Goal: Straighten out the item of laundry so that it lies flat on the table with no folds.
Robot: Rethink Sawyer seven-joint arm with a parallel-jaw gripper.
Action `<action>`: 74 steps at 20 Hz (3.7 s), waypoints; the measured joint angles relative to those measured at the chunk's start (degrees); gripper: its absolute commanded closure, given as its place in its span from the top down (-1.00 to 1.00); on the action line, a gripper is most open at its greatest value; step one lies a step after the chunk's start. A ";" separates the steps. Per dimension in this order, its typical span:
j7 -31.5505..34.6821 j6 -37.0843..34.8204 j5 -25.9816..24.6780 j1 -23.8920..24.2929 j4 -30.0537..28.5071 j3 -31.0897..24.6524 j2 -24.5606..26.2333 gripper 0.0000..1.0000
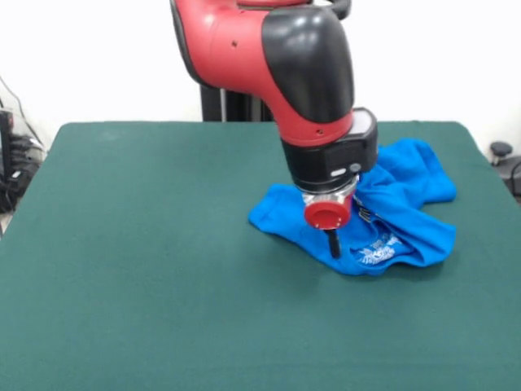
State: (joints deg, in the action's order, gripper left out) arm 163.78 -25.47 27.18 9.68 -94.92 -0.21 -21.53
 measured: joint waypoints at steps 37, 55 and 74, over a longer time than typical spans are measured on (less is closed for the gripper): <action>0.00 2.82 -11.13 5.95 -0.41 -9.94 1.62 1.00; 0.00 1.57 -14.54 2.59 3.09 -2.69 0.77 -1.00; 0.00 4.58 -24.95 14.42 -7.62 4.23 -11.33 -1.00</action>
State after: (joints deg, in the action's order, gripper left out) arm 163.78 -20.89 2.23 24.10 -102.55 4.01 -32.86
